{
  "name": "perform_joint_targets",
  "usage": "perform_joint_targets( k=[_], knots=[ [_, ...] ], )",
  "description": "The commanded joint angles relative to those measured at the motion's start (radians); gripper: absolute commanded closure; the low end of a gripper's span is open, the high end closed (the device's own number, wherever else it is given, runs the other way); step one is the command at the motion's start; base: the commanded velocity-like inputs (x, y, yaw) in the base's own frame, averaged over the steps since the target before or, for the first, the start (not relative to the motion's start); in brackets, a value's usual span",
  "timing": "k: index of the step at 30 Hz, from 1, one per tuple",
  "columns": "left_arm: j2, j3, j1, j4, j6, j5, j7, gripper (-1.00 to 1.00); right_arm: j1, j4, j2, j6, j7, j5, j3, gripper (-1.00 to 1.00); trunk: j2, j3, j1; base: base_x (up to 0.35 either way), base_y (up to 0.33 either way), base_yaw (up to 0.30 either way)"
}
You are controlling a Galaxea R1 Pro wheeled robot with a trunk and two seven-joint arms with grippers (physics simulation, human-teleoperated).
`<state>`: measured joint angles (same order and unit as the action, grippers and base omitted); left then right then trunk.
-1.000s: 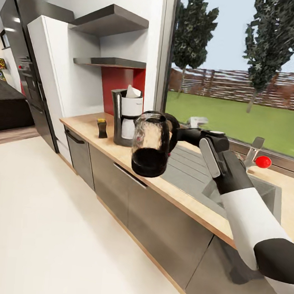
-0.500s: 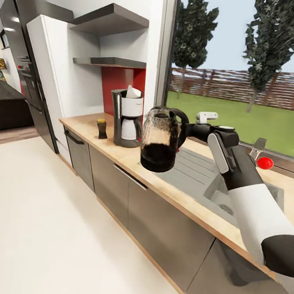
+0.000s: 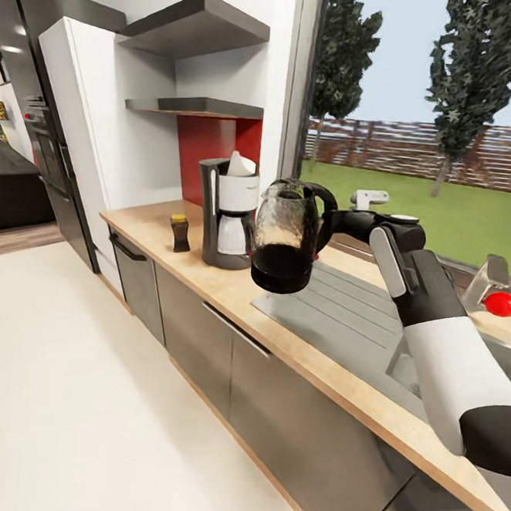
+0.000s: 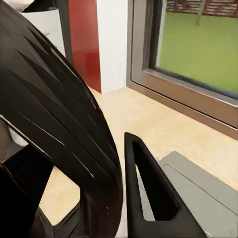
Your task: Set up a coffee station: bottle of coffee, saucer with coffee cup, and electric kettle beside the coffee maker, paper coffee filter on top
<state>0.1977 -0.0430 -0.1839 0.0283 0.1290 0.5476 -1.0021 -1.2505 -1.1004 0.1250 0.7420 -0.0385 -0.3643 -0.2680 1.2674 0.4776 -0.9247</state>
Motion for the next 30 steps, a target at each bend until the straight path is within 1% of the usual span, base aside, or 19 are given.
perform_joint_targets(
  k=[1,6,14,24,30],
  knots=[
    [0.0,-0.005,-0.001,-0.001,0.009,0.002,-0.001,-1.0,-0.001,-0.001,0.001,0.003,-0.003,-0.004,-0.002,1.0,0.001,0.001,-0.001,0.316,0.181,-0.059],
    [0.0,-0.005,0.0,-0.001,0.009,0.002,-0.001,-1.0,-0.001,-0.001,0.001,0.002,-0.004,-0.004,-0.002,1.0,0.001,0.0,-0.001,0.271,0.175,-0.161],
    [0.0,-0.005,-0.001,-0.001,0.009,0.002,0.0,-1.0,-0.001,-0.001,0.001,0.002,-0.004,-0.004,-0.002,1.0,0.001,-0.004,-0.001,0.09,0.064,-0.211],
    [0.0,-0.005,-0.001,-0.001,0.009,0.002,0.0,-1.0,-0.002,-0.001,0.002,0.002,-0.007,-0.004,-0.002,1.0,0.001,-0.004,-0.001,0.258,0.161,-0.03],
    [0.0,-0.005,-0.001,-0.001,0.009,0.002,-0.001,-1.0,-0.007,-0.001,0.005,0.001,-0.008,-0.004,-0.001,1.0,0.001,-0.004,-0.001,0.083,0.043,0.0]
  ],
)
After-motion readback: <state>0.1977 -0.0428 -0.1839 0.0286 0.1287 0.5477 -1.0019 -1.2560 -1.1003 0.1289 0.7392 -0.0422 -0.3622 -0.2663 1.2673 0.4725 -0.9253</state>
